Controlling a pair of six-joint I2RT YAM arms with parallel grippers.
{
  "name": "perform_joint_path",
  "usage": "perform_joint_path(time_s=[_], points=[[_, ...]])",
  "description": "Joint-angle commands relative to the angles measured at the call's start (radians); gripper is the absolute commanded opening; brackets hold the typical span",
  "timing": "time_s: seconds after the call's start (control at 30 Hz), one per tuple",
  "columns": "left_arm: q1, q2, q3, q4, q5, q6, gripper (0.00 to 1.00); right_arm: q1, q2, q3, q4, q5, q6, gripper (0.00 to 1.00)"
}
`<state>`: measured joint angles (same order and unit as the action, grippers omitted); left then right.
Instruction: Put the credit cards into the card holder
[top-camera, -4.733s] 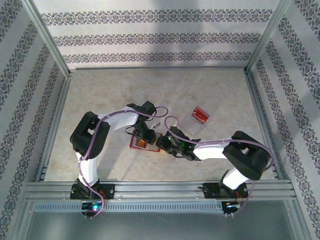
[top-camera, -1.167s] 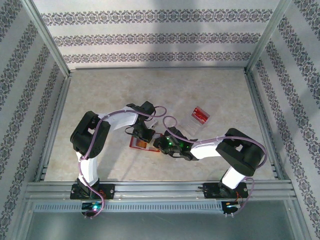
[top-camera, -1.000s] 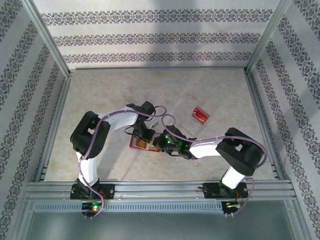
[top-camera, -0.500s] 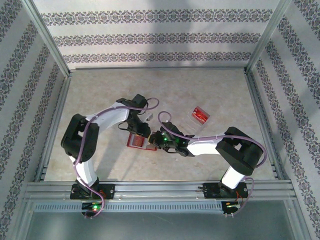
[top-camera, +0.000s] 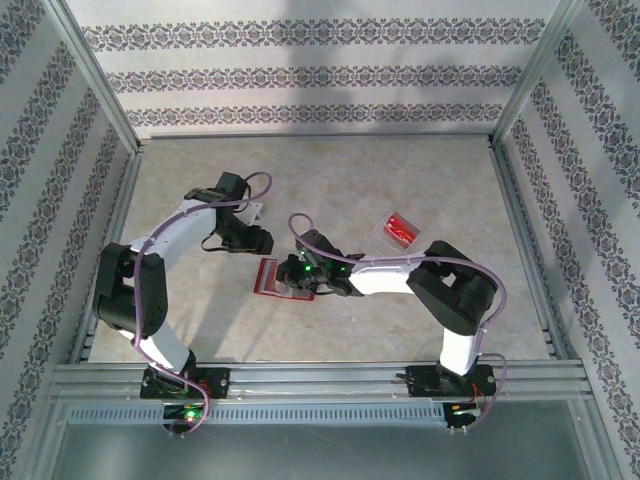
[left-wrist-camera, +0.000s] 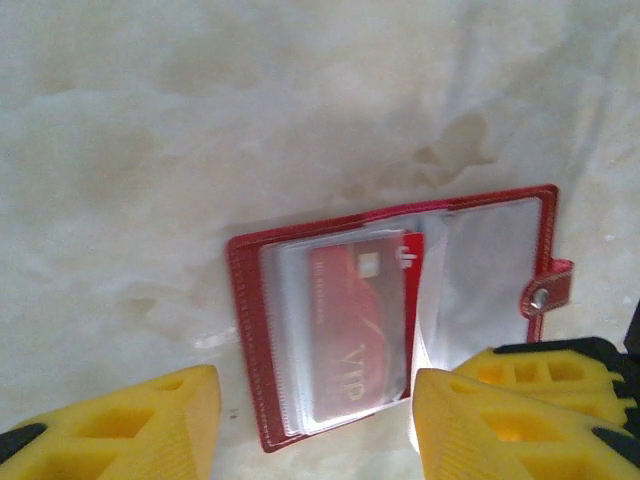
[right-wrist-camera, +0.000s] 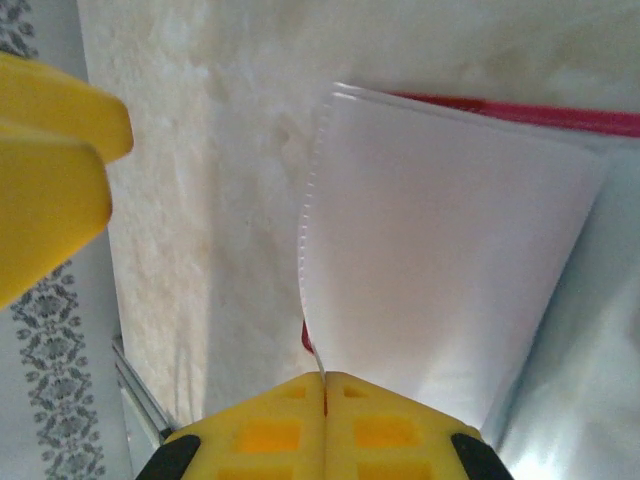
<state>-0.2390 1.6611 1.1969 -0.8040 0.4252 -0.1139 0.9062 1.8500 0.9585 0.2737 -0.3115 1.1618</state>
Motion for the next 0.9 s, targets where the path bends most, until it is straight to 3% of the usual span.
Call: perform_joint_path(time_s=[0.0,0.1,0.4,0.5,0.87], points=[[0.034,-0.026,-0.027,0.032,-0.002,-0.010,0.56,0.013,0.045,0.071,-0.081,-0.059,-0.061,0.00],[0.046,-0.024,-0.040,0.043,0.000,-0.010,0.57,0.019,0.090,0.126,-0.108,-0.087,-0.082,0.03],[0.047,-0.009,-0.040,0.049,-0.006,0.015,0.57,0.019,0.164,0.196,-0.137,-0.122,-0.099,0.25],[0.048,-0.013,-0.037,0.045,-0.021,0.022,0.57,0.018,0.176,0.214,-0.148,-0.127,-0.104,0.28],[0.047,-0.003,-0.035,0.045,-0.010,0.038,0.42,0.017,0.212,0.336,-0.236,-0.160,-0.165,0.32]])
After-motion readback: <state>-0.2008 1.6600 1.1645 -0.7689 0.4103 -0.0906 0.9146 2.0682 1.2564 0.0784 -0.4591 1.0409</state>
